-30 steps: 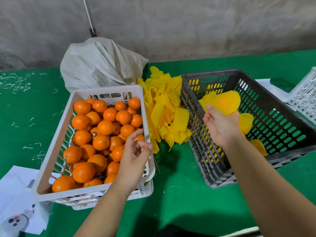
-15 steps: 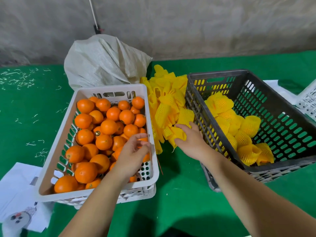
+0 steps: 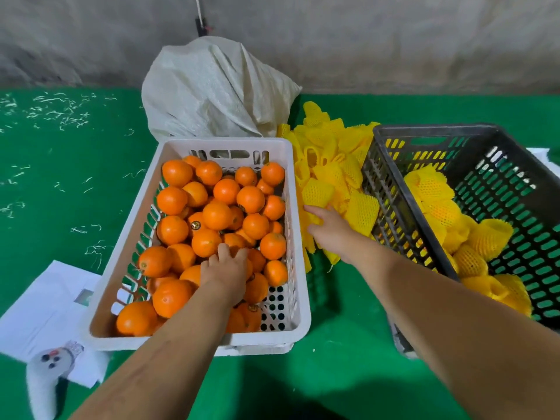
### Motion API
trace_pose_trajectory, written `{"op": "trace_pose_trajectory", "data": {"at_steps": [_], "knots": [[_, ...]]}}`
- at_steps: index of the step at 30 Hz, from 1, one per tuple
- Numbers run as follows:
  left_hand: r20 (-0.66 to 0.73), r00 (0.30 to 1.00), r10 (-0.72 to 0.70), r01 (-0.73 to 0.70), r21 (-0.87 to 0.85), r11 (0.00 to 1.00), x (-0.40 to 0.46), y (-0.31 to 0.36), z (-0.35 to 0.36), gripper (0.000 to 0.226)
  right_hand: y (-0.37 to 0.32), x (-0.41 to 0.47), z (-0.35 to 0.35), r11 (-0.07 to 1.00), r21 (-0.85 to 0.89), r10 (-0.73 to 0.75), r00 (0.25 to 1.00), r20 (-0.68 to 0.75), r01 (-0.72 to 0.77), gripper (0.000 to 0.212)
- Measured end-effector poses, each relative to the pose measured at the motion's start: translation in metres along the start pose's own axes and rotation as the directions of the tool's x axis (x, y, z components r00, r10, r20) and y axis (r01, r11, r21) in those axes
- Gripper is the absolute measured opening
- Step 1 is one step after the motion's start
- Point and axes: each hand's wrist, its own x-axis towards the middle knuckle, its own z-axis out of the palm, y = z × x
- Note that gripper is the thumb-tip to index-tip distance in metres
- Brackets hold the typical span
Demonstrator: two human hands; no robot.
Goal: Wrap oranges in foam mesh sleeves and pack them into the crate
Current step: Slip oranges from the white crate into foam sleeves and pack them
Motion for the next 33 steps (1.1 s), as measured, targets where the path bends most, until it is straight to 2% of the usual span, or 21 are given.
{"op": "trace_pose_trajectory", "data": {"at_steps": [2,4,7,10,13,15,16,18,21,22,25,26,28,30,33], "knots": [[-0.039,0.999,0.003,-0.004,-0.04,0.999,0.0,-0.002,-0.001,0.065,0.005,0.004,0.006,0.999,0.012,-0.044,0.999,-0.029,0.044,0.055],[-0.068,0.998,0.017,-0.028,-0.16,0.987,0.001,-0.003,-0.003,0.063,0.01,0.001,0.008,0.995,0.039,-0.086,0.983,-0.163,0.094,0.051],[-0.234,0.972,0.032,-0.141,-0.464,0.875,-0.002,-0.004,-0.01,0.07,0.013,-0.018,0.008,0.938,0.298,-0.062,0.929,-0.365,0.18,0.051],[-0.38,0.925,-0.007,-0.304,-0.751,0.586,-0.016,0.003,-0.025,0.077,0.002,-0.051,0.007,0.833,0.504,-0.003,0.913,-0.409,0.229,0.059],[-0.381,0.924,-0.026,-0.367,-0.904,0.218,-0.046,0.021,-0.04,0.067,-0.008,-0.088,0.007,0.761,0.558,-0.016,0.868,-0.496,0.332,0.044],[-0.329,0.943,0.049,-0.325,-0.943,-0.076,-0.068,0.037,-0.039,0.058,-0.01,-0.109,0.011,0.722,0.599,0.009,0.86,-0.509,0.347,0.023],[-0.301,0.949,0.096,-0.28,-0.942,-0.185,-0.076,0.044,-0.036,0.061,-0.012,-0.117,0.014,0.695,0.641,0.029,0.877,-0.48,0.327,0.017],[-0.291,0.938,0.191,-0.218,-0.918,-0.331,-0.089,0.053,-0.026,0.07,-0.015,-0.129,0.018,0.638,0.715,0.05,0.911,-0.41,0.287,0.014],[-0.326,0.901,0.285,-0.209,-0.905,-0.371,-0.099,0.054,-0.017,0.093,-0.021,-0.141,0.022,0.663,0.686,0.041,0.9,-0.434,0.3,0.011],[-0.346,0.89,0.296,-0.226,-0.899,-0.374,-0.1,0.052,-0.015,0.094,-0.021,-0.144,0.022,0.661,0.684,0.037,0.897,-0.44,0.308,0.014],[-0.406,0.862,0.303,-0.288,-0.884,-0.368,-0.106,0.049,-0.015,0.069,-0.018,-0.151,0.02,0.637,0.702,-0.012,0.915,-0.404,0.319,0.029],[-0.42,0.859,0.293,-0.315,-0.884,-0.345,-0.108,0.049,-0.016,0.06,-0.017,-0.153,0.018,0.665,0.671,-0.036,0.911,-0.411,0.329,0.028],[-0.435,0.86,0.268,-0.348,-0.883,-0.316,-0.109,0.052,-0.017,0.051,-0.014,-0.156,0.014,0.761,0.529,-0.105,0.876,-0.47,0.375,0.022],[-0.434,0.877,0.206,-0.362,-0.879,-0.309,-0.111,0.055,-0.018,0.052,-0.011,-0.16,0.011,0.839,0.335,-0.198,0.814,-0.545,0.429,0.019],[-0.425,0.897,0.118,-0.381,-0.882,-0.276,-0.109,0.056,-0.016,0.053,-0.006,-0.166,0.007,0.854,0.142,-0.339,0.742,-0.578,0.5,0.022]]}}
